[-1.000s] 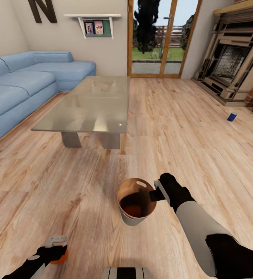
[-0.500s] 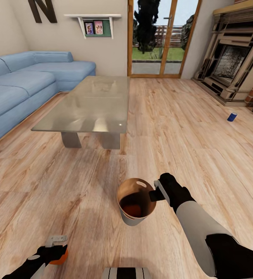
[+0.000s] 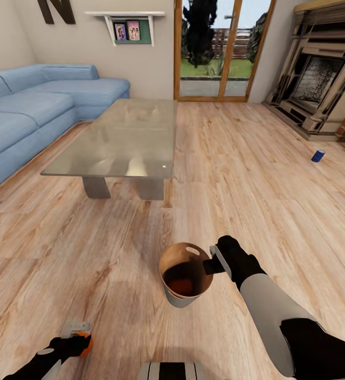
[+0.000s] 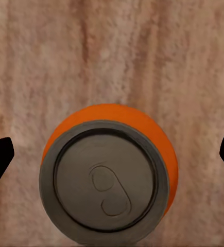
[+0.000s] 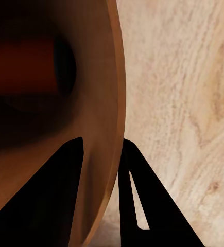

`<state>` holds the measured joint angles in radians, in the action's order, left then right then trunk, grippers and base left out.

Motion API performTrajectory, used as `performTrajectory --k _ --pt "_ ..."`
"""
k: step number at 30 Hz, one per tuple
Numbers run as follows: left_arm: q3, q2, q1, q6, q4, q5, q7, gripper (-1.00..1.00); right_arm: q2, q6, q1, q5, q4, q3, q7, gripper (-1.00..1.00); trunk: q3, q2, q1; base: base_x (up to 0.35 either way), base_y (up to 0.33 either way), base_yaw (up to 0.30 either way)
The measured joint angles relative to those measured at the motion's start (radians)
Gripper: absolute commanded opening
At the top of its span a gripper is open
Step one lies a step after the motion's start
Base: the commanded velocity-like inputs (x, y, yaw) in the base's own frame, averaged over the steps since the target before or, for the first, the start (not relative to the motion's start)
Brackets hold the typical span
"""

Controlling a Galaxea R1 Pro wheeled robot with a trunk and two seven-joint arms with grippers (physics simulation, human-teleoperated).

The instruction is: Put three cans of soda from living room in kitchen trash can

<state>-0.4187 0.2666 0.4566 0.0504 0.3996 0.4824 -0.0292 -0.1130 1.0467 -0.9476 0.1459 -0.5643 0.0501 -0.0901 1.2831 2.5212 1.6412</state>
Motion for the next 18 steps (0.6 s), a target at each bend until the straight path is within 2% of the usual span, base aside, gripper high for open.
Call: performTrajectory --k 12,18 --pt "0.000 0.000 0.000 -0.004 0.000 0.000 0.000 1.00 -0.002 0.000 0.000 -0.001 0.000 0.000 0.000 -1.00 0.000 0.000 0.000 0.000 0.000 0.000" --pt "0.000 0.000 0.000 0.002 -0.001 -0.001 0.001 1.00 -0.003 0.000 0.000 0.002 0.000 0.000 0.000 -1.00 0.023 0.001 0.003 0.000 0.000 0.000"
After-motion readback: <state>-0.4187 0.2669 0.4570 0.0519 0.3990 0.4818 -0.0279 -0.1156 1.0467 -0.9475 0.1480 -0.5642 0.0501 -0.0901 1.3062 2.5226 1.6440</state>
